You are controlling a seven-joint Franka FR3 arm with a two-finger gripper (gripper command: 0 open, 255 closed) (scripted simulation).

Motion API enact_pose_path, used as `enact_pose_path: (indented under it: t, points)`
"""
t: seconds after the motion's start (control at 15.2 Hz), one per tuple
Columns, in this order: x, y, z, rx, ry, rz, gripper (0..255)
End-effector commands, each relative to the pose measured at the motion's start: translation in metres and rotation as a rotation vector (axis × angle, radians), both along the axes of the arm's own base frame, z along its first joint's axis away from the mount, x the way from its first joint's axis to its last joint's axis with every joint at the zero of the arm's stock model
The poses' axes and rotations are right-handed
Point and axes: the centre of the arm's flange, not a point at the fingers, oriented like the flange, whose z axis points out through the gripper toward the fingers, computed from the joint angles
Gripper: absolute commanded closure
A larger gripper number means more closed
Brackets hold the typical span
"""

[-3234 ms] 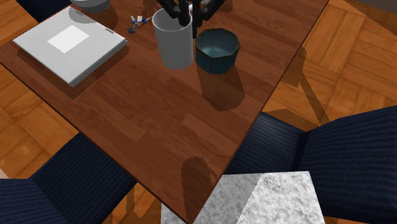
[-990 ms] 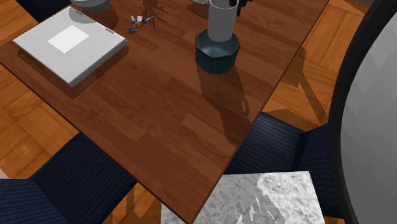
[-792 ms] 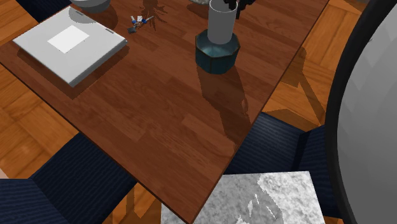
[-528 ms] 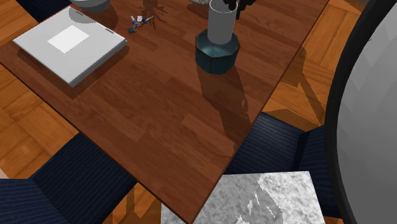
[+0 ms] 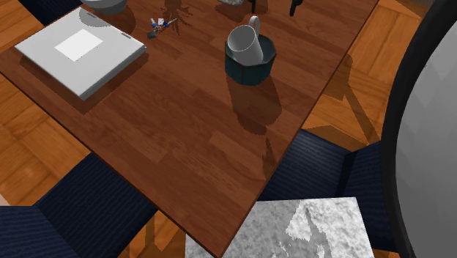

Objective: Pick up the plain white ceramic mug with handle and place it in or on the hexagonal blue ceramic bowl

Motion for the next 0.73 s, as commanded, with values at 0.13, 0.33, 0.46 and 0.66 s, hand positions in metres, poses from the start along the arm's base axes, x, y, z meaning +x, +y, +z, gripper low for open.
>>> enact_pose_path:
  t: [0.13, 0.33, 0.46, 0.66]
  points:
    - [0.003, 0.000, 0.044, 0.000, 0.000, 0.000, 0]
    - [0.003, 0.000, 0.044, 0.000, 0.000, 0.000, 0]
    - [0.003, 0.000, 0.044, 0.000, 0.000, 0.000, 0]
    - [0.003, 0.000, 0.044, 0.000, 0.000, 0.000, 0]
